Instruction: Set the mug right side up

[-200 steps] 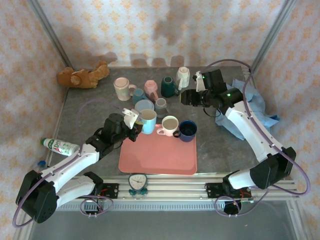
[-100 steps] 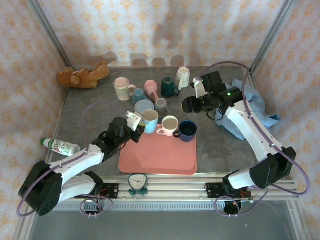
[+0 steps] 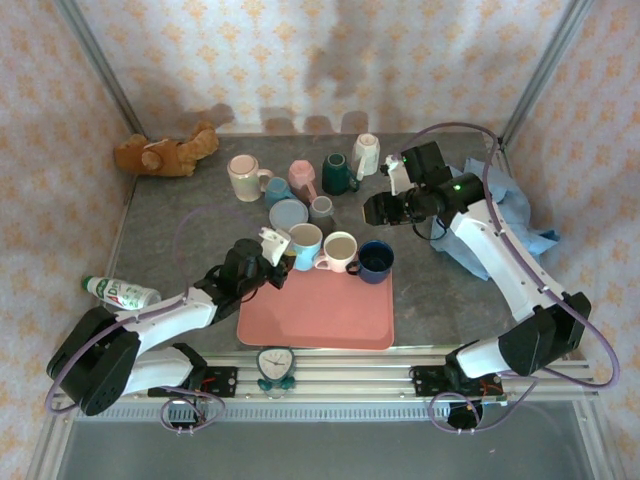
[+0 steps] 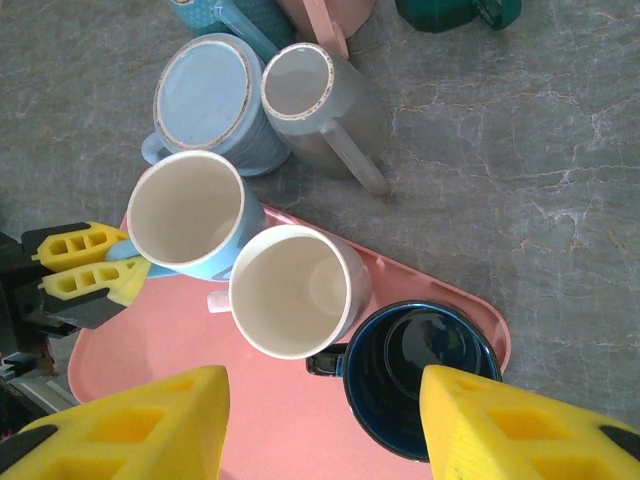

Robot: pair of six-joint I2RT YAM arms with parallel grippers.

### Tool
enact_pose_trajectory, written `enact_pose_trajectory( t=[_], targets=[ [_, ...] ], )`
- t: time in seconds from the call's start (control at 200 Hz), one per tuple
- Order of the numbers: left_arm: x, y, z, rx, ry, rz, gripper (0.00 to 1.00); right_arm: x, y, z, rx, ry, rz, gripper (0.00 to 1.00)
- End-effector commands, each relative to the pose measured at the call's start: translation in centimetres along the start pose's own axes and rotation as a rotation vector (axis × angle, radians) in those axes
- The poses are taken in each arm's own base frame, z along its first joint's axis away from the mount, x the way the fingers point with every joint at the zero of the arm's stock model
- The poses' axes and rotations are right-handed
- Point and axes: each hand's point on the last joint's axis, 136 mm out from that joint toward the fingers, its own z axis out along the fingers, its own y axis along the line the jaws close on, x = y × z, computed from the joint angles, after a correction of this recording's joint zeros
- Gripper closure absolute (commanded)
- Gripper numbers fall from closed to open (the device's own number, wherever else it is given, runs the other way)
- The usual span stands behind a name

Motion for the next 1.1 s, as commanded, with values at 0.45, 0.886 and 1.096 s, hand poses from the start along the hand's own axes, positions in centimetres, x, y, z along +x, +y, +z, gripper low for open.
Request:
enact_pose_trajectory(
  t=[0.45, 0.886, 1.096],
  targets=[
    [-2.5, -0.8, 0.5, 0.007, -0.150, -0.016, 1.00, -0.7, 0.4, -0.8, -0.015, -0.025, 0.003, 0.47],
    [-1.3, -1.3, 0.8, 0.034, -0.110, -0.042, 0.70, -0.8, 0.5, -0.8, -0.017, -0.030, 0.001, 0.47],
    [-0.8, -1.5, 0.5, 0.043, -0.083, -0.030, 0.63, -0.7, 0.3, -0.8, -0.009, -0.024, -0.006, 0.46]
  ],
)
